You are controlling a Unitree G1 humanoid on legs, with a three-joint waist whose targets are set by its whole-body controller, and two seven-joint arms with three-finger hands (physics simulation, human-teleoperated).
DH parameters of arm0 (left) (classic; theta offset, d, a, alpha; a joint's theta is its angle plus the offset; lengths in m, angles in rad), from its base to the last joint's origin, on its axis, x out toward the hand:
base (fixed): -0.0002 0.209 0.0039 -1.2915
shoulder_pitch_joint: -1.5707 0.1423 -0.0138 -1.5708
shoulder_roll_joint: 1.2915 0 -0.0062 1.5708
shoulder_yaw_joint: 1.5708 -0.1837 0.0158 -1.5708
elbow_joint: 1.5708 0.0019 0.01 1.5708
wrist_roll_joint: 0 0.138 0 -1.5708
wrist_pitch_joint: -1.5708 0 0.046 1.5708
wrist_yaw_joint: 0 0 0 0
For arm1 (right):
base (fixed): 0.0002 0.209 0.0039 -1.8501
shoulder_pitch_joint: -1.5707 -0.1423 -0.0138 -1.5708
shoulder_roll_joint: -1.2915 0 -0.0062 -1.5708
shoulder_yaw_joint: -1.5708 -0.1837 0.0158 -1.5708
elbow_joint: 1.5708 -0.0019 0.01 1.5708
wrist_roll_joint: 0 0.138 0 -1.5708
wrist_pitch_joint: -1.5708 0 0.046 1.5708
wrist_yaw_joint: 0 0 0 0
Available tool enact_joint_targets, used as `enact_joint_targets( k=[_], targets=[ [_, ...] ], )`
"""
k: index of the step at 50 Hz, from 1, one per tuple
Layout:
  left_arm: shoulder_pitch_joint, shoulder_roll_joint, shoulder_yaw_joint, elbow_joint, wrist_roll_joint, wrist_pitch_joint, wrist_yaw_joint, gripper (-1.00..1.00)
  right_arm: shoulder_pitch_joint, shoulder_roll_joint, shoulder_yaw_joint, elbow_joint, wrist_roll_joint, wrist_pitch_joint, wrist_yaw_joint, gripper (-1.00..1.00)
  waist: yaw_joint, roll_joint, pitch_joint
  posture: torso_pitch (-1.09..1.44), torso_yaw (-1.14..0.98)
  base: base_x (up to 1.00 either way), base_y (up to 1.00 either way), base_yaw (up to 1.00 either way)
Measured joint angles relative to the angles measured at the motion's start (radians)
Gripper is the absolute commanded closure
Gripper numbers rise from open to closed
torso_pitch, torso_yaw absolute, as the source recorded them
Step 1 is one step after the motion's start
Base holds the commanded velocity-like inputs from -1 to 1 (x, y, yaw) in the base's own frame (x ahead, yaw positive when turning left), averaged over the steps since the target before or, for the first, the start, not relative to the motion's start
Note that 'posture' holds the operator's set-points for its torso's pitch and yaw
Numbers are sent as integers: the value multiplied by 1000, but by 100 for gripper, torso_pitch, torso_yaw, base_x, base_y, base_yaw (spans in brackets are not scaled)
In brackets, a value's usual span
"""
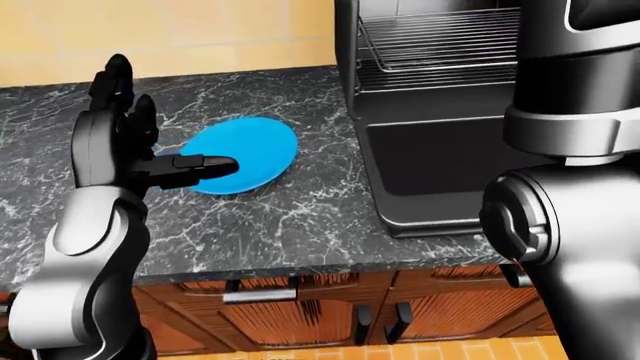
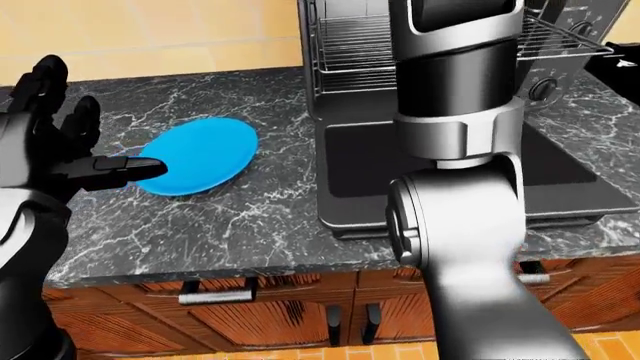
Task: Pick the bread from the top rack and place it on the plate on the counter.
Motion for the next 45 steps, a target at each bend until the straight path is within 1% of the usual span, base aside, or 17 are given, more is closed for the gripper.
enact_joint_targets(
  k=[9, 18, 27, 38, 45],
  targets=[
    [3, -4, -9, 9, 5, -11, 3, -100, 6, 7, 2, 7, 5, -2, 4, 100, 64, 8, -6, 0, 38, 0, 0, 0],
    [10, -5, -3, 5, 6, -15, -1, -100, 11, 12, 5, -2, 5, 2, 4, 100, 119, 13, -13, 0, 42, 0, 0, 0],
    [8, -7, -8, 6, 9, -14, -2, -100, 19, 14, 5, -13, 6, 6, 5, 100, 169, 14, -19, 0, 47, 0, 0, 0],
    [-2, -3, -7, 8, 9, -10, -5, -100, 1, 19, 6, 33, 4, -18, 6, 100, 225, 14, -25, 0, 52, 0, 0, 0],
    [14, -7, -6, 8, 11, -22, -8, -100, -3, 25, 2, 117, 5, -75, -4, 100, 258, 13, -31, 0, 56, 0, 0, 0]
  ],
)
